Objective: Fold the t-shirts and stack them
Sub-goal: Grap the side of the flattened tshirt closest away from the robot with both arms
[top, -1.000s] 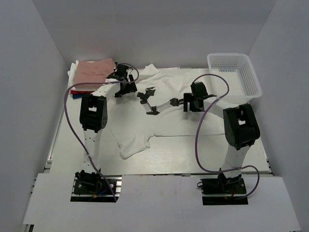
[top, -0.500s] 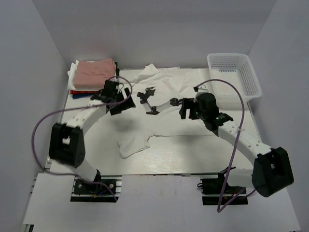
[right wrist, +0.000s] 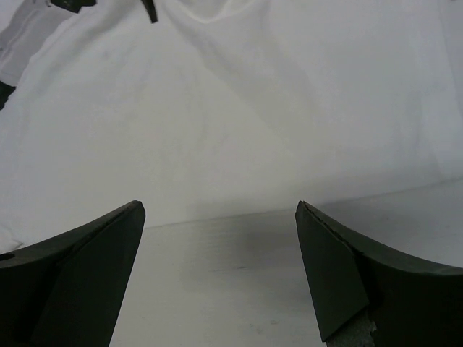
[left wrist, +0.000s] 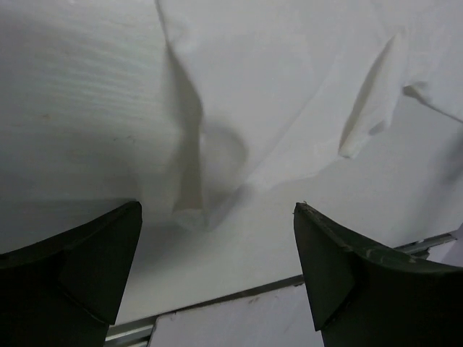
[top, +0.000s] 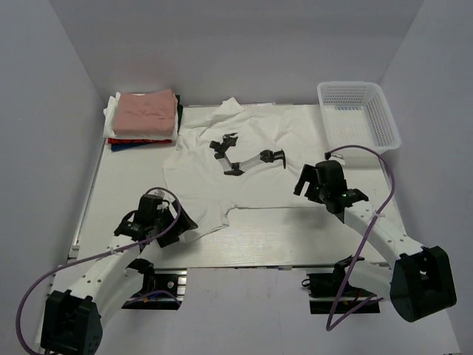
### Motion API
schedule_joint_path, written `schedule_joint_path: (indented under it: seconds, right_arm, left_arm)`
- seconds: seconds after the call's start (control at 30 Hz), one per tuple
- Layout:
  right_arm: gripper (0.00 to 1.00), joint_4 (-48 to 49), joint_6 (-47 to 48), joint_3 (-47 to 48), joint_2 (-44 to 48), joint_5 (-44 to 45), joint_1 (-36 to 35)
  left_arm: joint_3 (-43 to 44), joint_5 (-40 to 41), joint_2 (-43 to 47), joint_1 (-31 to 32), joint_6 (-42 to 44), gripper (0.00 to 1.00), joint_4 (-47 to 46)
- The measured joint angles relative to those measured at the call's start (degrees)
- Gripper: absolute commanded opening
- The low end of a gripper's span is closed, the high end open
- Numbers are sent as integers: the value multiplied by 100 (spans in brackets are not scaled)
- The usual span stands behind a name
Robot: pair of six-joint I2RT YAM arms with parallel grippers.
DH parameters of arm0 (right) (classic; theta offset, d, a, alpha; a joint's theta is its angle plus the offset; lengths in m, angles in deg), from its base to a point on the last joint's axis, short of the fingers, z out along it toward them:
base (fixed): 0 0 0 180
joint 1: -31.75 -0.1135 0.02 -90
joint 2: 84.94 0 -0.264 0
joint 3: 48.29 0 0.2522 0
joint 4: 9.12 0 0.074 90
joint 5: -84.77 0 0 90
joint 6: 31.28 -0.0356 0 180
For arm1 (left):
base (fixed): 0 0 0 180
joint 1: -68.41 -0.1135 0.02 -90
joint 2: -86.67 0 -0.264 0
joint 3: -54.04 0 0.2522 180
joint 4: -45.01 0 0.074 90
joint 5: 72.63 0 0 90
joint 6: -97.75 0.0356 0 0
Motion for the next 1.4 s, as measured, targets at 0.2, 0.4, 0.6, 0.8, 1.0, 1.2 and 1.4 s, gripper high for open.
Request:
schedule_joint_path:
  seconds: [0.2,0.4,0.6,0.8,1.0,1.2,1.4]
  right_arm:
    - [90,-431,-173,-166,269,63,494]
    - [90,-684,-177,-407,380,127,1130]
    - [90,-588,-236,-693,289,35,1928]
    - [84,-155,-374,-715,-424,-223,2293]
    - [69,413,-431,-645,-815,-264,2459]
    - [0,662,-540,-688,-935,-457,2522]
    - [0,131,-518,-815,-87,-361,2527]
  left_arm:
    - [-170,-350,-382,-15,-195,66,-772]
    - [-28,-372,-1257,-26,-168,0,-1150]
    - [94,-391,-1043,-24,-87,0,-533]
    - [160,-785,-586,-24,-44,0,229]
    - [146,-1113,-573,-24,-46,0,557]
    - [155,-1200,-577,-24,-46,0,708]
    - [291,-1202,-595,-24,2,0,949]
